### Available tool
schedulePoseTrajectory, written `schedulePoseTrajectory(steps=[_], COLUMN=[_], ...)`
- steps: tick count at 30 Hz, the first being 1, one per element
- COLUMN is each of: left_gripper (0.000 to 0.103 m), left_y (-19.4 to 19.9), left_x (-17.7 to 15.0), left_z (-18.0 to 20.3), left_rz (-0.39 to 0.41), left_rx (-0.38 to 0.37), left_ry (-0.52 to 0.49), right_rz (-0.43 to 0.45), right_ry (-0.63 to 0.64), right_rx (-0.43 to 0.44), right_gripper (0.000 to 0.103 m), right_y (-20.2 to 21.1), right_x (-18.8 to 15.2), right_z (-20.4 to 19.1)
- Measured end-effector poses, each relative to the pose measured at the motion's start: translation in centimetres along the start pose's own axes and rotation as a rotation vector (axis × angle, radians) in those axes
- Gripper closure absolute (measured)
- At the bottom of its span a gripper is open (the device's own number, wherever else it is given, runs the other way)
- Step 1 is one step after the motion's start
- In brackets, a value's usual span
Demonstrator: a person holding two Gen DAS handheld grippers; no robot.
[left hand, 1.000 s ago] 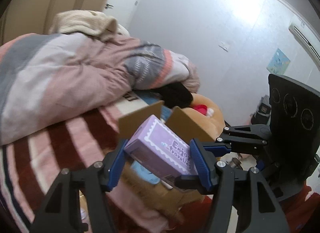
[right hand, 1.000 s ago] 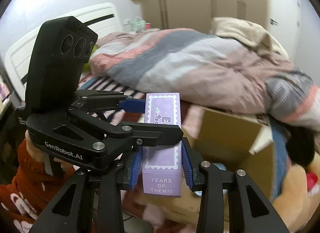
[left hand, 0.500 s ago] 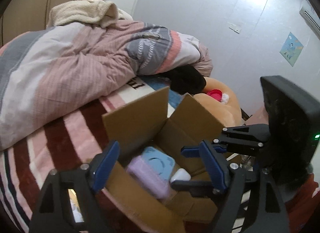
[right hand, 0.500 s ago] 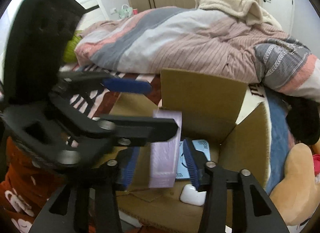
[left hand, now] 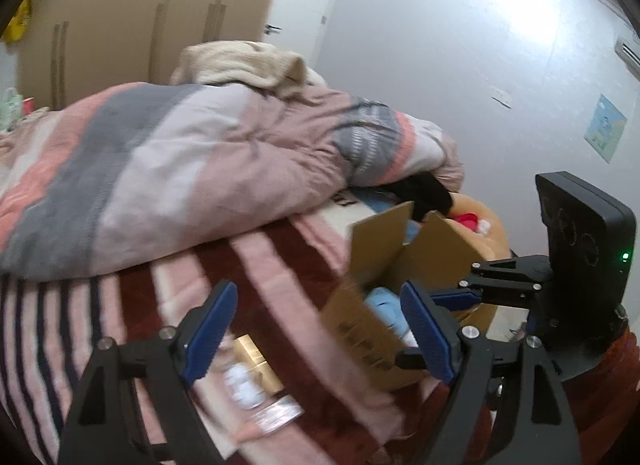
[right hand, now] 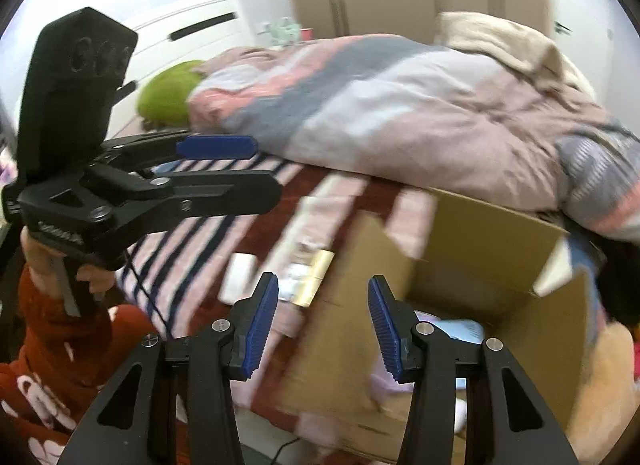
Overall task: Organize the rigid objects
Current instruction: 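Grasp the white rectangular box with the right gripper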
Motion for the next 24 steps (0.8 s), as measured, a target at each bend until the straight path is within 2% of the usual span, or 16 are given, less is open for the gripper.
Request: schedulePoseTrajectory(steps=[7, 12, 18, 23, 24], left_gripper=[0.019, 0.019, 0.019, 0.019, 0.019], left_y=[4.0, 4.3, 3.0, 2.2, 2.0], left_x=[-5.3, -9.6, -13.7, -15.2, -15.4], left_z=[-7.8, -12.4, -16.0, -17.5, -17.7], left_rz=[0.028, 0.019, -0.015, -0.031, -0.033], left_rx=[0.104, 0.143, 0.158, 0.145, 0.143], left_ry=[0.078, 0.130, 0.168, 0.192, 0.196], right_rz=[-0.057, -0.173, -0.326, -0.379, -0.395], right_ry=[0.110, 0.149, 0.148, 0.146, 0.141], right_rx=[0.099, 0.117, 0.063, -0.027, -0.024], right_gripper=[0.060, 0.060, 0.060, 0.062, 0.066], right_y=[-5.6, -12.6, -20.4, -23.5, -24.0], right_x=[1.5, 0.0, -2.4, -3.1, -3.1], right_z=[-9.3, -13.4, -13.8, -12.6, -12.5])
Point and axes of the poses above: each gripper's, at about its wrist camera, not at the fingertips, and y roughly against the way its jaws point, z to its right, x to its top, the point moved 7 cm from there along -y, roughly the way its jaws point, and after that the axes turned 5 degrees about -z, right-handed, at the moved point
